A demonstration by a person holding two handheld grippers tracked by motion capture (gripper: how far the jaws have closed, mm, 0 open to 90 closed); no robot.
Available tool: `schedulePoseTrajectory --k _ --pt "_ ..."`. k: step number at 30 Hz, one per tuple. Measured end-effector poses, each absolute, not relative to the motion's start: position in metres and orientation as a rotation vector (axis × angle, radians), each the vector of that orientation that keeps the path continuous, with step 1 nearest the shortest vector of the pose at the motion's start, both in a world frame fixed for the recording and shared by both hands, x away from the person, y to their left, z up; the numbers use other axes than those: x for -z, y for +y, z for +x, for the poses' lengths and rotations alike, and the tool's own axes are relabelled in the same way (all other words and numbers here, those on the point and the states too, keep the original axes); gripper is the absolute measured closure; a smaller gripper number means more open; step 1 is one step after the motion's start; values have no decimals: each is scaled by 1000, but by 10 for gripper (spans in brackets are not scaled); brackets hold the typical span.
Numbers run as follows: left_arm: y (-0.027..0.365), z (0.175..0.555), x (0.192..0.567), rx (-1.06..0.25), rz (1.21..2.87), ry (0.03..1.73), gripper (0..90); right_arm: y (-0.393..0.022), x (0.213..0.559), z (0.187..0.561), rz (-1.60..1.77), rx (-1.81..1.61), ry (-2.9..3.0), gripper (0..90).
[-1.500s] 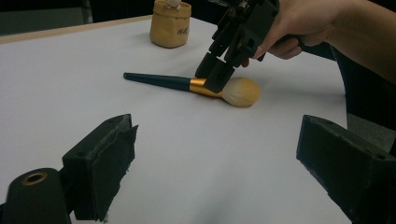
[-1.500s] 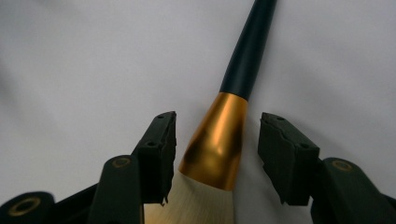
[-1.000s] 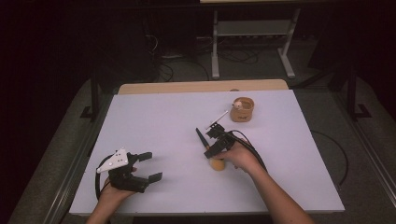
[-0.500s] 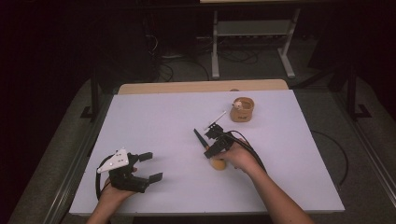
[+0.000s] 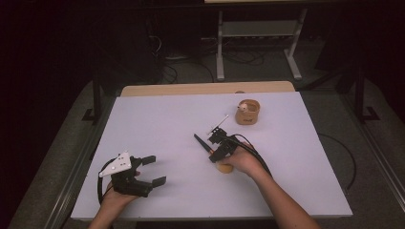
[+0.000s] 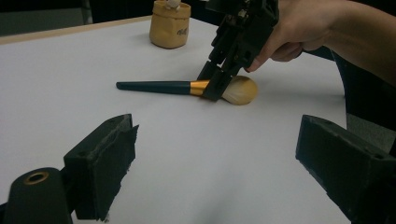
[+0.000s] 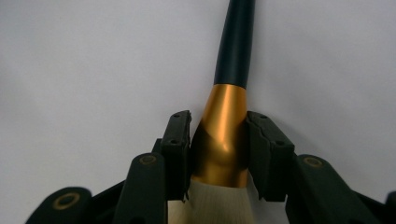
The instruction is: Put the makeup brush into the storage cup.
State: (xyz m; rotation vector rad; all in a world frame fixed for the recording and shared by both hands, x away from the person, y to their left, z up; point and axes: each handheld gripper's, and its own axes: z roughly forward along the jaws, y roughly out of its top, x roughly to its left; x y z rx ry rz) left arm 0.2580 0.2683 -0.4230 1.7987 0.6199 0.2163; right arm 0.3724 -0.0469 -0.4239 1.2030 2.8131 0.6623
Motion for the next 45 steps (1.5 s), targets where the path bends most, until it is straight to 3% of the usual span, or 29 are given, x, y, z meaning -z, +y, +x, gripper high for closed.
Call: schedulePoseTrajectory --k 45 --pt "269 259 422 -219 1798 609 116 -68 394 361 1034 -873 2771 623"
